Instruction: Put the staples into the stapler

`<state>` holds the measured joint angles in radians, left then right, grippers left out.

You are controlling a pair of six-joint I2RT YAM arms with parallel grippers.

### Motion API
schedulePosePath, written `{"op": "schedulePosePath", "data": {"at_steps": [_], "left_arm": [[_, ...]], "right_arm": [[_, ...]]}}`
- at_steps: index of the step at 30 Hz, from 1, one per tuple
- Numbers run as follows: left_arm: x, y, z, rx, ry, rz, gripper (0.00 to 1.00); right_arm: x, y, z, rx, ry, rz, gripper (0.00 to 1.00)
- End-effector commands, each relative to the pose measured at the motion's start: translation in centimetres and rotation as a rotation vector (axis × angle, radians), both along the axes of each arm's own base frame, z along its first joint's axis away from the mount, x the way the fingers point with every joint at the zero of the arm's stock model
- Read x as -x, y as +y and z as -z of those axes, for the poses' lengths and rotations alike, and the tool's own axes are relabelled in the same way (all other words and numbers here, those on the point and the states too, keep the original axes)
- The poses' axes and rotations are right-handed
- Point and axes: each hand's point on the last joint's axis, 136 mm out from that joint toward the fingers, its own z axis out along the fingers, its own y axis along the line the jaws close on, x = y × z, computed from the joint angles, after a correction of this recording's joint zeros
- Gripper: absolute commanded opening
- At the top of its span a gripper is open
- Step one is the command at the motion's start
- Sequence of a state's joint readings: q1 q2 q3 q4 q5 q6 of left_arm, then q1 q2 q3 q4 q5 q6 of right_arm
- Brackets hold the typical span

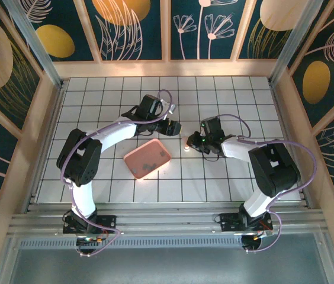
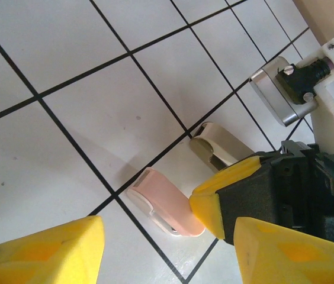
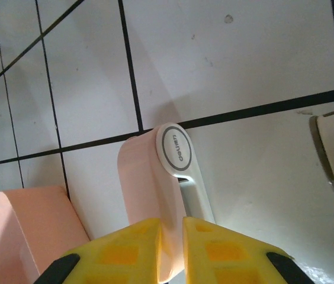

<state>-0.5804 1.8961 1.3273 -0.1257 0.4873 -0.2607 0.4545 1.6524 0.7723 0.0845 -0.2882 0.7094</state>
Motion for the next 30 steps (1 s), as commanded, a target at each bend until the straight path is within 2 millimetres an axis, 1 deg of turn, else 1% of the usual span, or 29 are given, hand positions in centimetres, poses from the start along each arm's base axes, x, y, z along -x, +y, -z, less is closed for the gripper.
{"op": "schedulePosePath", "data": {"at_steps": [1, 3, 4, 5, 7, 8, 10, 12, 13, 14, 15, 18, 19, 20, 21, 22, 23, 25, 28, 30], "left_arm": [[-0.2, 0.5, -1.3, 0.022, -0.028, -0.029, 0.6], [-0.2, 0.6, -1.5, 0.019, -0.033, -0.038, 0.6], [-0.3, 0.8, -1.7, 0.016, -0.041, -0.047, 0.6], [-0.5, 1.0, -2.0, 0.012, -0.051, -0.06, 0.61], [-1.0, 1.7, -2.7, -0.004, -0.084, -0.099, 0.67], [-1.3, 2.1, -3.1, -0.011, -0.101, -0.122, 0.68], [-1.9, 3.3, -4.1, -0.029, -0.14, -0.181, 0.75], [-2.7, 4.9, -4.8, -0.049, -0.18, -0.253, 0.79], [-3.0, 5.9, -6.1, -0.051, -0.217, -0.295, 0.81], [-3.3, 7.0, -6.6, -0.061, -0.241, -0.335, 0.83], [-3.6, 8.4, -7.1, -0.076, -0.27, -0.391, 0.86], [-4.3, 13.1, -8.7, -0.118, -0.357, -0.564, 0.92], [-4.3, 15.0, -9.3, -0.133, -0.391, -0.626, 0.95], [-4.3, 16.5, -10.0, -0.144, -0.424, -0.68, 0.98], [-4.2, 18.4, -10.5, -0.165, -0.465, -0.748, 0.99], [-4.1, 20.1, -10.8, -0.183, -0.499, -0.809, 0.99], [-3.7, 21.5, -10.7, -0.2, -0.523, -0.851, 0.99], [-3.3, 24.3, -10.7, -0.234, -0.564, -0.933, 0.99], [-2.5, 27.8, -10.4, -0.289, -0.608, -1.043, 0.99], [-1.5, 29.8, -10.4, -0.314, -0.659, -1.111, 0.99]], "right_arm": [[6.5, -3.8, 7.6, 0.205, 0.269, 0.006, 0.18], [5.6, -3.2, 6.3, 0.182, 0.224, 0.001, 0.2], [4.8, -2.8, 5.2, 0.167, 0.189, -0.004, 0.22], [4.0, -2.5, 3.9, 0.152, 0.151, -0.008, 0.24], [2.2, -1.7, 0.5, 0.123, 0.051, -0.013, 0.3], [1.5, -1.7, -0.8, 0.119, 0.011, -0.009, 0.33], [0.1, -1.7, -4.0, 0.111, -0.084, -0.006, 0.36], [-1.1, -2.4, -6.6, 0.108, -0.16, 0.011, 0.39], [-1.6, -3.0, -7.7, 0.106, -0.199, 0.023, 0.41], [-2.0, -3.7, -8.6, 0.105, -0.232, 0.037, 0.42], [-2.5, -4.8, -9.5, 0.111, -0.267, 0.07, 0.45], [-3.6, -9.2, -11.4, 0.123, -0.371, 0.177, 0.6], [-3.8, -11.0, -11.8, 0.129, -0.403, 0.218, 0.69], [-3.9, -12.5, -12.2, 0.135, -0.438, 0.249, 0.91], [-4.1, -14.1, -12.8, 0.149, -0.479, 0.276, 0.99], [-4.2, -15.4, -13.2, 0.171, -0.52, 0.292, 0.99], [-4.3, -16.6, -13.7, 0.198, -0.559, 0.303, 0.99], [-4.3, -19.0, -14.0, 0.267, -0.633, 0.33, 0.99], [-4.2, -21.4, -13.8, 0.344, -0.728, 0.342, 0.99], [-3.9, -22.6, -13.6, 0.374, -0.769, 0.364, 0.99]]}}
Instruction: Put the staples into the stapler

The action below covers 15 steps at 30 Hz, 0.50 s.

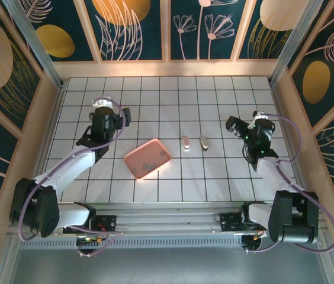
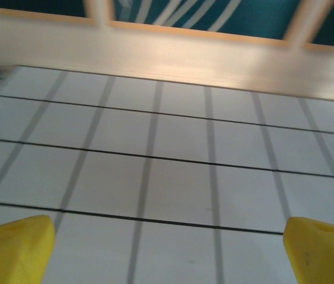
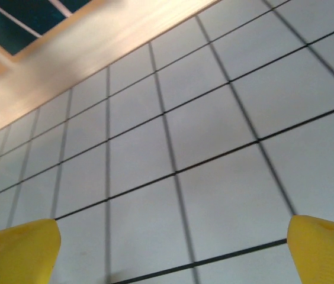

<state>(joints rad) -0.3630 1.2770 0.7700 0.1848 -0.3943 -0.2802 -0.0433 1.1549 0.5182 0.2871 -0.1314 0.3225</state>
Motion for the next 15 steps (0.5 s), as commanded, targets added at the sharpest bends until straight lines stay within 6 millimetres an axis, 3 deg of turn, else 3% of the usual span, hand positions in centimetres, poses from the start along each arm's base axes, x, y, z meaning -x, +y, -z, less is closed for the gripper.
{"op": "schedulePosePath", "data": {"at_steps": [1, 7, 11, 15], "left_arm": [[1.3, 4.5, -1.7, -0.062, -0.14, -0.184, 0.99], [4.6, 9.5, 0.6, -0.075, -0.252, -0.297, 0.99], [5.1, 10.6, 2.4, -0.115, -0.267, -0.289, 0.99], [4.9, 11.5, 4.6, -0.103, -0.281, -0.281, 0.99]], "right_arm": [[-0.2, -2.2, -2.2, 0.136, -0.177, 0.018, 0.99], [0.6, -3.9, -0.4, 0.191, -0.246, 0.052, 0.99], [0.4, -3.8, 0.7, 0.218, -0.267, 0.036, 0.99], [0.7, -3.8, 0.5, 0.241, -0.369, 0.039, 0.99]]}}
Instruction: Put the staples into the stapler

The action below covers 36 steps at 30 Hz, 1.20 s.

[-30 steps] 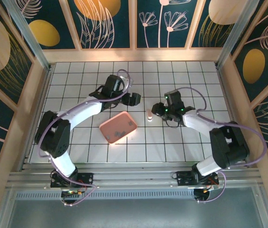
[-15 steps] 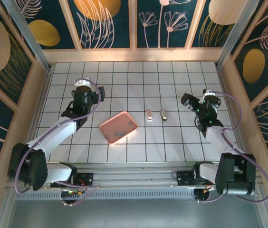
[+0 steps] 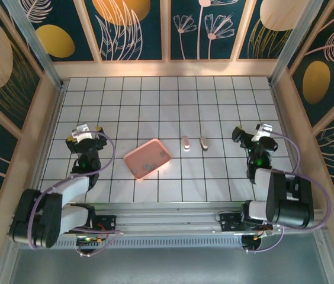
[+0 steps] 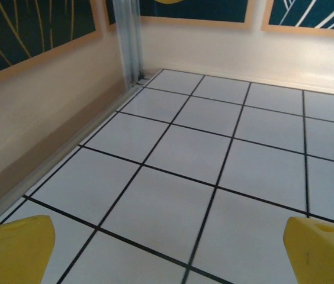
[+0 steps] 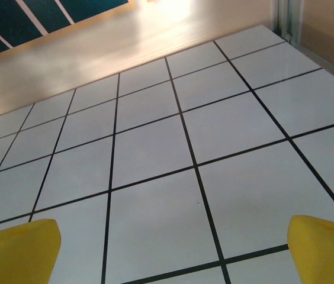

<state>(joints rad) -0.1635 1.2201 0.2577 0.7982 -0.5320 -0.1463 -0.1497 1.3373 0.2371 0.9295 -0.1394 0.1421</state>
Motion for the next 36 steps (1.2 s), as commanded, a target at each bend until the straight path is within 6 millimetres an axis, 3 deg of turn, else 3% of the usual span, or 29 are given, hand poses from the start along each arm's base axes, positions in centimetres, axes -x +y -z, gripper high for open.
{"op": "schedulePosePath", "data": {"at_steps": [1, 4, 7, 9, 11, 12, 15, 19, 36], "left_arm": [[-0.4, 0.3, -2.0, -0.001, -0.168, 0.029, 0.99], [-1.1, -0.2, -2.6, -0.034, -0.2, 0.086, 0.99], [-0.8, -0.7, -1.0, -0.02, -0.215, 0.157, 0.99], [-0.4, -0.6, -1.5, -0.025, -0.27, 0.152, 0.99], [-1.7, 0.0, -0.2, 0.001, -0.18, 0.133, 0.99], [-2.6, 0.8, -0.3, 0.012, -0.185, 0.082, 0.99], [-2.2, 1.2, 0.0, 0.023, -0.169, 0.065, 0.99], [-2.2, 1.1, 0.1, 0.023, -0.159, 0.07, 0.99], [-2.4, 1.1, 0.2, 0.021, -0.153, 0.071, 0.99]], "right_arm": [[-0.3, -0.2, -3.2, 0.043, -0.192, -0.008, 0.99], [-1.1, 0.8, -2.5, 0.053, -0.175, -0.075, 0.99], [-1.2, 1.7, -2.2, 0.072, -0.171, -0.111, 0.99], [-0.8, 2.3, -2.1, 0.101, -0.187, -0.118, 0.99], [-0.2, 2.6, -1.9, 0.119, -0.227, -0.107, 0.99], [0.0, 2.3, -1.9, 0.12, -0.23, -0.089, 0.99], [-0.1, 2.1, -1.9, 0.116, -0.226, -0.071, 0.99], [-1.3, 1.8, -1.2, 0.126, -0.168, -0.043, 0.99], [-1.3, 1.9, -1.2, 0.122, -0.168, -0.05, 0.99]]}}
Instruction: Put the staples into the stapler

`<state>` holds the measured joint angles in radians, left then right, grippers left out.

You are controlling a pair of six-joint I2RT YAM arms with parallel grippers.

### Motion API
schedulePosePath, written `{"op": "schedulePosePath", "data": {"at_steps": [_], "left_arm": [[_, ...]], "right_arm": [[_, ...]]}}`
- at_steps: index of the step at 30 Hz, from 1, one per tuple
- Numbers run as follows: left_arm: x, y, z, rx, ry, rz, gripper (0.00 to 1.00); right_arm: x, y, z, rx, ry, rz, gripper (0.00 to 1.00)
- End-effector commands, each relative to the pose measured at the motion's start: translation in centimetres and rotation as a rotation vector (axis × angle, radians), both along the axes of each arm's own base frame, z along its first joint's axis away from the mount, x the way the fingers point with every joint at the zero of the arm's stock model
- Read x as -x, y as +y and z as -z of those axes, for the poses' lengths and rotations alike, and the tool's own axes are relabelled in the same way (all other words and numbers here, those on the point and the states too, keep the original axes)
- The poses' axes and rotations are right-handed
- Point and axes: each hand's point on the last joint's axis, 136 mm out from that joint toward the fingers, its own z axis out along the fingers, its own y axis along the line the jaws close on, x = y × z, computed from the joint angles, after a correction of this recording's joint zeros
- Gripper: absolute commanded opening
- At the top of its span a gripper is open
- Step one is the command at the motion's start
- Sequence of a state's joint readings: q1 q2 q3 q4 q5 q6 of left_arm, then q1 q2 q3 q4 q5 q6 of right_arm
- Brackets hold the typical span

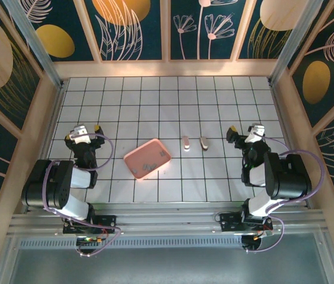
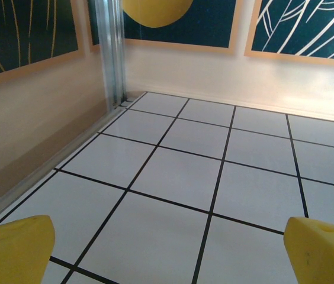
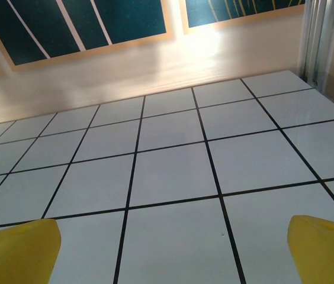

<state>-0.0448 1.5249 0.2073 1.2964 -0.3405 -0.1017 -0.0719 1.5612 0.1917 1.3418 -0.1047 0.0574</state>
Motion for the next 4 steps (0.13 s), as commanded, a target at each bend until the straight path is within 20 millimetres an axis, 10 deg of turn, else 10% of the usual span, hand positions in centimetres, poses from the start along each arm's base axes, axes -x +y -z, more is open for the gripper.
{"op": "schedulePosePath", "data": {"at_steps": [1, 4], "left_arm": [[-0.34, 0.19, -0.86, 0.016, -0.031, -0.006, 0.99], [-0.2, 0.14, -0.84, 0.016, -0.033, -0.003, 0.99]], "right_arm": [[-0.31, -0.29, -0.69, 0.013, -0.026, 0.008, 0.99], [-0.14, -0.27, -0.78, 0.005, -0.032, -0.002, 0.99]]}}
